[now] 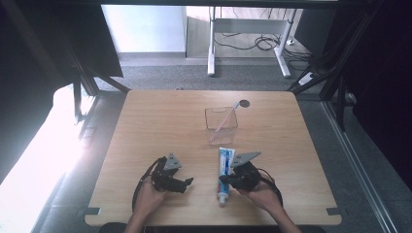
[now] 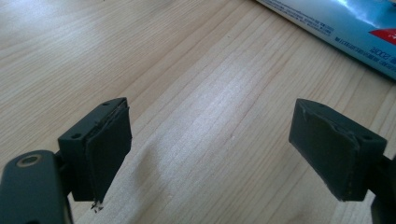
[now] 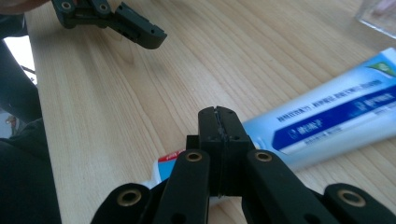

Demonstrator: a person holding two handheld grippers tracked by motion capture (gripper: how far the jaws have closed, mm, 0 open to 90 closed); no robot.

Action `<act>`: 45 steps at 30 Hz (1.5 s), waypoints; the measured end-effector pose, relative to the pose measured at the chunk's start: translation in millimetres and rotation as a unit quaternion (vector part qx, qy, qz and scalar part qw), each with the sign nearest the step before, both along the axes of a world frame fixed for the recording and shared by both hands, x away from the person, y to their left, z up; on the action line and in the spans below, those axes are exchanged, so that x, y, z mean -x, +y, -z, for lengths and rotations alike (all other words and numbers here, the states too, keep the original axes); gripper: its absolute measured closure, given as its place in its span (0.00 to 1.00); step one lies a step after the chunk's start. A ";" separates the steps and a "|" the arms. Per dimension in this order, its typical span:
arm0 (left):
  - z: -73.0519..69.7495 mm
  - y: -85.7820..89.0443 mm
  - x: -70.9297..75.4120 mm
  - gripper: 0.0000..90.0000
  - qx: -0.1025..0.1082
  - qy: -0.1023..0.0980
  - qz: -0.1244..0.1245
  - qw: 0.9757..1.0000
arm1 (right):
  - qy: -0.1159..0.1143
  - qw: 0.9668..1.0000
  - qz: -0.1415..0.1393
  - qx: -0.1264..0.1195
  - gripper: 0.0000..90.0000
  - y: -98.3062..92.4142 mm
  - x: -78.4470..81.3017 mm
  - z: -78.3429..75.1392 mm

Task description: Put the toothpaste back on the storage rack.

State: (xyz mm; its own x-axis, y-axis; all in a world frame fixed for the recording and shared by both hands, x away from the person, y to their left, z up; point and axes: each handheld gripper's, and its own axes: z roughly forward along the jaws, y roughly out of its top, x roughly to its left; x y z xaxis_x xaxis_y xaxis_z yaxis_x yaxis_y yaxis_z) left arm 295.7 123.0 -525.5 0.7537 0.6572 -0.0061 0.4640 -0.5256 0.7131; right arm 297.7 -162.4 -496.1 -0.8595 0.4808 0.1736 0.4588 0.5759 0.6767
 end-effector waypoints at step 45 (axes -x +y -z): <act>-0.3 -0.7 0.6 0.15 0.015 0.006 0.002 1.000 | 0.022 0.999 0.024 0.030 0.96 -42.0 3.1 6.0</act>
State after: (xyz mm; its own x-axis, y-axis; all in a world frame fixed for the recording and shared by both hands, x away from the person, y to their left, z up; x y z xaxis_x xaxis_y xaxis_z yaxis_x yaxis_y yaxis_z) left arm 295.1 122.3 -525.3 0.7561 0.6535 -0.0346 0.4708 -0.5065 0.7224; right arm 294.6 -204.4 -502.1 -0.8278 0.5315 0.1798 0.5146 0.5915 0.6207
